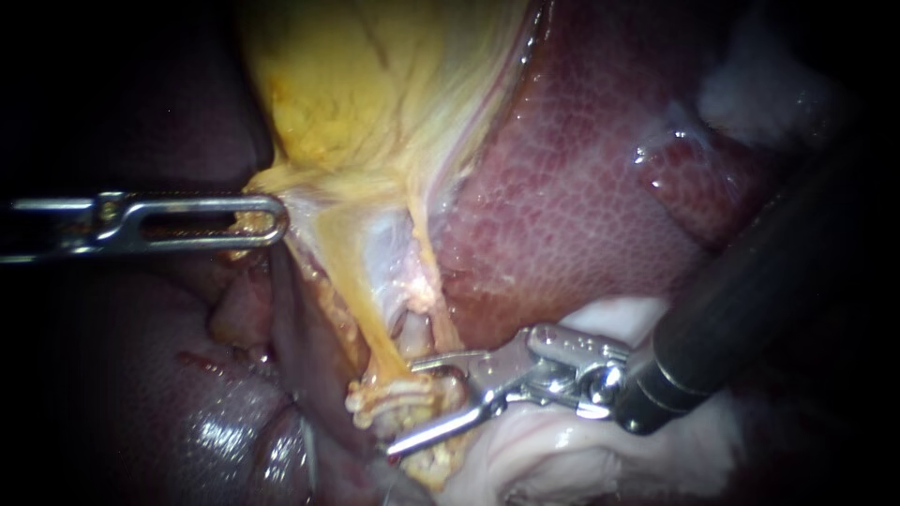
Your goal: Going back second clip left tube
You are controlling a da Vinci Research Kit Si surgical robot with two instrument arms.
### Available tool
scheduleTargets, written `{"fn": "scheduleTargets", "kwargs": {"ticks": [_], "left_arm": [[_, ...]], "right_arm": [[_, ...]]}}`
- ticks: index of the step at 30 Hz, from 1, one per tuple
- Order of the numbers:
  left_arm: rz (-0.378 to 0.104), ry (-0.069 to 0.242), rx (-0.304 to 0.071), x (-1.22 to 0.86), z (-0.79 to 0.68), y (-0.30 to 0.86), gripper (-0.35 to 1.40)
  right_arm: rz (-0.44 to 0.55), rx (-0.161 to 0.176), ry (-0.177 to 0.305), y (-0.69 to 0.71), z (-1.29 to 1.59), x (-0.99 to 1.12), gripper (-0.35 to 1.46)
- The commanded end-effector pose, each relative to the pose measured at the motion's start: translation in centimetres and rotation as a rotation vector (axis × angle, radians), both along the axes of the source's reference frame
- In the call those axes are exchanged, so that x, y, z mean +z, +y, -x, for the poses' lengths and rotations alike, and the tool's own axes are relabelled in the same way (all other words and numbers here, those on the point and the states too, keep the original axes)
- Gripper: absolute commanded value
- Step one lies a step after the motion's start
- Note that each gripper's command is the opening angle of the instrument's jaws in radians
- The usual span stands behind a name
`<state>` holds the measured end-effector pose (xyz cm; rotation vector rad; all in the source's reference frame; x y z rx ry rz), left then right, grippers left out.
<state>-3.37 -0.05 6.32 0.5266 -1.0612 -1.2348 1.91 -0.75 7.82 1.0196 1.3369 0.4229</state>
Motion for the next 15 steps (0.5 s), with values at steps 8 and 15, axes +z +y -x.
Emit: {"fn": "scheduleTargets", "kwargs": {"ticks": [8, 15], "left_arm": [[-0.001, 0.001, -0.001, -0.02, -0.01, 0.01, -0.35], [-0.001, 0.001, -0.001, -0.02, -0.01, 0.01, -0.35]], "right_arm": [[0.054, 0.062, -0.053, 0.28, 0.19, 0.07, 0.60], [0.067, 0.058, -0.079, 0.26, 0.21, 0.18, 0.60]]}}
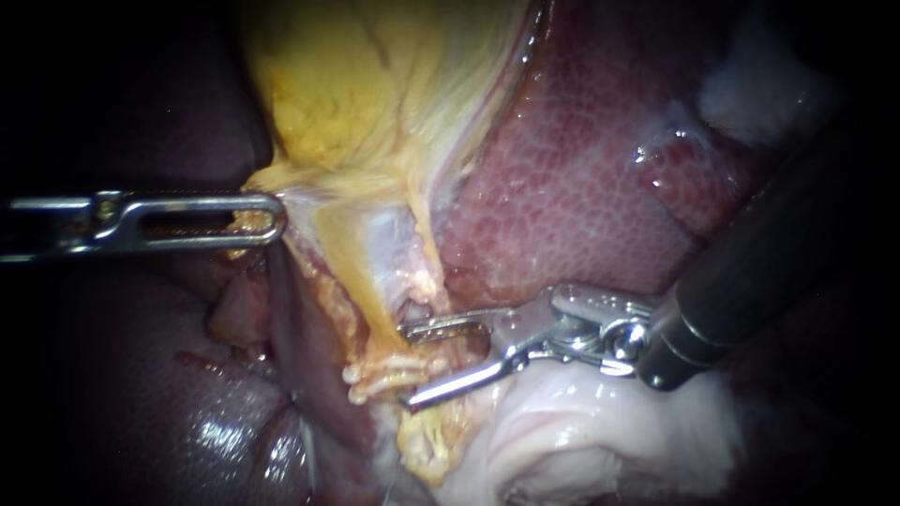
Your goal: Going back second clip left tube
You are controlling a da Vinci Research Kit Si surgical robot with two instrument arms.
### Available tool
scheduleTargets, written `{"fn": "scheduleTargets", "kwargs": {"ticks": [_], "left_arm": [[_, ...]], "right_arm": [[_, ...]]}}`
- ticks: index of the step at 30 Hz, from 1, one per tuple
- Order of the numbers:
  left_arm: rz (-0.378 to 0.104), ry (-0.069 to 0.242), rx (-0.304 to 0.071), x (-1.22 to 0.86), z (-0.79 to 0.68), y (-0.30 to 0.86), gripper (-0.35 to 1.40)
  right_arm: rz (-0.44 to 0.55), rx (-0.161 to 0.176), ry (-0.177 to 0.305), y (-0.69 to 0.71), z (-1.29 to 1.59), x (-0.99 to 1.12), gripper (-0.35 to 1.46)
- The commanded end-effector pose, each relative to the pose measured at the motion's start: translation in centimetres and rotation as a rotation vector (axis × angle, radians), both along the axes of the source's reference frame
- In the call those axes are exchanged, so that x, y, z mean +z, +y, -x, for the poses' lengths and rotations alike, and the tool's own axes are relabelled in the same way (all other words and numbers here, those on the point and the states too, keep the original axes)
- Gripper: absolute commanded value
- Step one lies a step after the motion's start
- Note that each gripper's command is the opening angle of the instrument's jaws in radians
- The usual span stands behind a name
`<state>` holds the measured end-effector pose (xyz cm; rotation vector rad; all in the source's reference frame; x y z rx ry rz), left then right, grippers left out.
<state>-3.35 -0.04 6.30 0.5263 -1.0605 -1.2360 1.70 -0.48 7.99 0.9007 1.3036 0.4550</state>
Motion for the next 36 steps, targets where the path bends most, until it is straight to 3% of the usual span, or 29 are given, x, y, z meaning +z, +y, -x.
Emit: {"fn": "scheduleTargets", "kwargs": {"ticks": [1, 6, 12, 26, 31, 36], "left_arm": [[0.000, 0.000, 0.000, 0.00, 0.00, 0.00, -0.35], [0.000, 0.000, 0.000, -0.01, 0.00, 0.00, -0.35], [0.000, 0.000, 0.000, -0.01, 0.00, -0.01, -0.35], [0.002, 0.002, -0.003, 0.01, 0.05, -0.03, -0.35], [0.002, 0.001, -0.001, 0.02, 0.07, -0.03, -0.35], [0.003, -0.002, 0.002, 0.05, 0.09, -0.05, -0.35]], "right_arm": [[0.000, 0.000, 0.001, -0.01, 0.00, 0.01, 0.60], [0.003, 0.001, 0.001, 0.02, 0.06, -0.02, 0.60], [0.031, 0.009, 0.009, 0.17, 0.26, -0.16, 0.60], [0.144, 0.059, 0.009, 0.80, 1.10, -0.99, 0.60], [0.167, 0.068, 0.028, 0.89, 1.25, -1.25, 0.60], [0.185, 0.063, 0.033, 0.91, 1.29, -1.37, 0.60]]}}
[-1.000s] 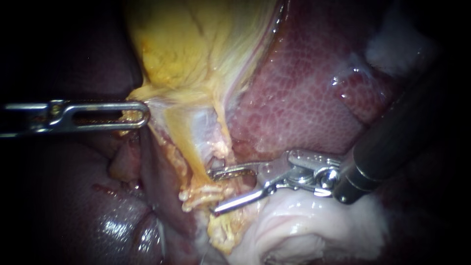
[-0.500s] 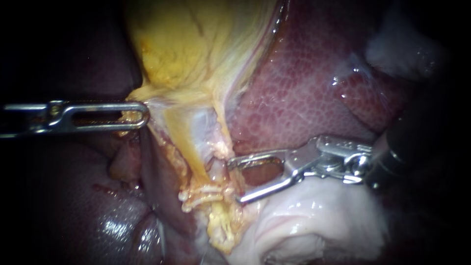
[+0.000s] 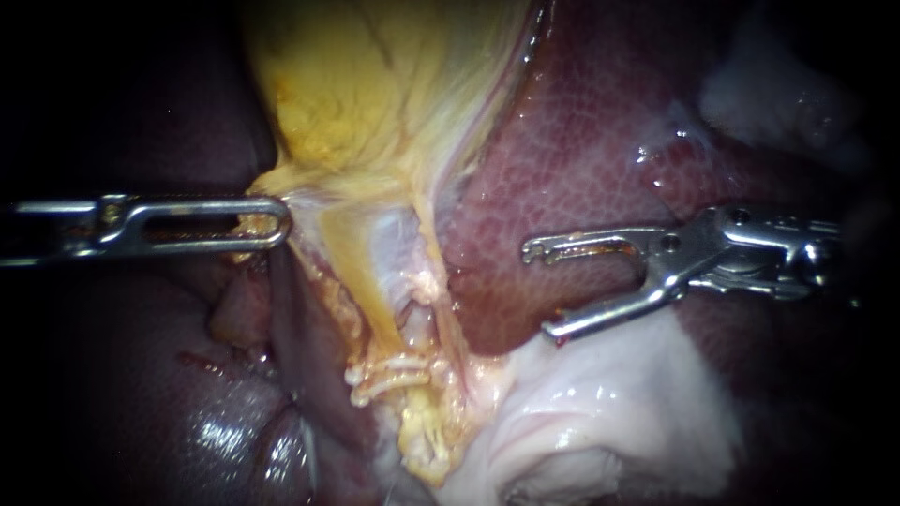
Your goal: Going back second clip left tube
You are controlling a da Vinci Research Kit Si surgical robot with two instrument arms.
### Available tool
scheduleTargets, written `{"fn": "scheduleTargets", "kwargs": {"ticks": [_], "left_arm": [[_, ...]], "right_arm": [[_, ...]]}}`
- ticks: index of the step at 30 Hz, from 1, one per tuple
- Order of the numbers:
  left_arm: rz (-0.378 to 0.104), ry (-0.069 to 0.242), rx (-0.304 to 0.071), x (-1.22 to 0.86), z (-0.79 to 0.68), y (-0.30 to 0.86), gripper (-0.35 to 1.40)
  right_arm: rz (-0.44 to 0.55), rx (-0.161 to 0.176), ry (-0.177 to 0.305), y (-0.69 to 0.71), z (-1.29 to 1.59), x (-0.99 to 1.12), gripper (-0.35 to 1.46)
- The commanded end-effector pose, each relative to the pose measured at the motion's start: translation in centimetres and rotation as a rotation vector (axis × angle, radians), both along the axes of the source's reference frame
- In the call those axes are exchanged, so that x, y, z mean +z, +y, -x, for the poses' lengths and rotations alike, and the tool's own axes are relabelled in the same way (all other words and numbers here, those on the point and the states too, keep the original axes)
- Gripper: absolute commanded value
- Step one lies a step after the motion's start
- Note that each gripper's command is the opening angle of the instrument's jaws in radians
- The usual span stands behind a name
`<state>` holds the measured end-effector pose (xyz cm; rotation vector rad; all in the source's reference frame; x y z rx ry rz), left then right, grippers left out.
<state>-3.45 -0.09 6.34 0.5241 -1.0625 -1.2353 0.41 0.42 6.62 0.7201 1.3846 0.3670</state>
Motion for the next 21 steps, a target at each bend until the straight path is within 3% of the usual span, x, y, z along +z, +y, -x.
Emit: {"fn": "scheduleTargets", "kwargs": {"ticks": [1, 9, 17, 21], "left_arm": [[0.001, -0.001, 0.002, 0.01, 0.01, 0.00, -0.35], [0.006, -0.011, 0.013, 0.13, 0.18, -0.09, -0.35], [0.004, -0.006, 0.055, 0.53, 0.73, -0.25, -0.35], [0.003, -0.007, 0.068, 0.64, 0.93, -0.27, -0.35]], "right_arm": [[0.002, -0.002, -0.001, 0.00, 0.01, 0.00, 0.60], [0.002, -0.004, -0.003, 0.01, 0.06, -0.02, 0.60], [0.002, -0.004, -0.003, 0.01, 0.06, -0.03, 0.60], [0.002, -0.004, -0.003, 0.00, 0.06, -0.04, 0.60]]}}
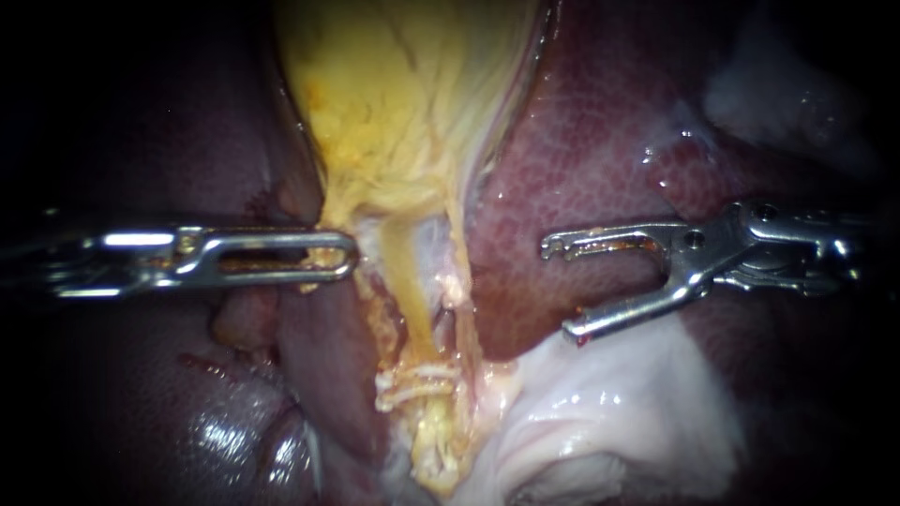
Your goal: Going back second clip left tube
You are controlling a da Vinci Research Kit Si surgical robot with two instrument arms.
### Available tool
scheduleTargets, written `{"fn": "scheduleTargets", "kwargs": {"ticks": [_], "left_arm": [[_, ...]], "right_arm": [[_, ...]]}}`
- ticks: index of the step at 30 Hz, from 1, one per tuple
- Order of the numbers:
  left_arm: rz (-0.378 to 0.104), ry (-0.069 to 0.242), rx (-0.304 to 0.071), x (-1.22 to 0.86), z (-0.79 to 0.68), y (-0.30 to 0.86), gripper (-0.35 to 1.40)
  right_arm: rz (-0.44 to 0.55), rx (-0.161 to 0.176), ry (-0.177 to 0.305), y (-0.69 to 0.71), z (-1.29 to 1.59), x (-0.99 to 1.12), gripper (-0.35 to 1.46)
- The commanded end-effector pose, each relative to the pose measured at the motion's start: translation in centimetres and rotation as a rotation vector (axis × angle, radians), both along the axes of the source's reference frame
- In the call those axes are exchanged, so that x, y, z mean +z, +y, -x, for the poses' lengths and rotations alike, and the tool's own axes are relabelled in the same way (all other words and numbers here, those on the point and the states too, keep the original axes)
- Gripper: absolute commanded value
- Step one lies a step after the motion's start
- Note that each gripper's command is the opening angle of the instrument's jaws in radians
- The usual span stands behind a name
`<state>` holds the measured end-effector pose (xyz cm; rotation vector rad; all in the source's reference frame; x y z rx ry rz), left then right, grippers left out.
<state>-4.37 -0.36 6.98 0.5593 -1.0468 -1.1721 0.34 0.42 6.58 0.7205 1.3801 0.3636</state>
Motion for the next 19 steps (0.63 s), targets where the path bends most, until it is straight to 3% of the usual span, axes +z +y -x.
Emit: {"fn": "scheduleTargets", "kwargs": {"ticks": [1, 5, 19], "left_arm": [[0.000, 0.001, 0.002, 0.02, 0.03, 0.00, -0.35], [0.000, 0.005, 0.007, 0.08, 0.09, -0.01, -0.35], [-0.002, 0.008, 0.012, 0.11, 0.08, -0.01, -0.35]], "right_arm": [[0.000, 0.000, 0.000, 0.00, 0.00, -0.01, 0.60], [0.000, -0.001, 0.000, -0.01, 0.01, -0.01, 0.60], [-0.002, -0.001, 0.000, -0.02, 0.01, -0.03, 0.60]]}}
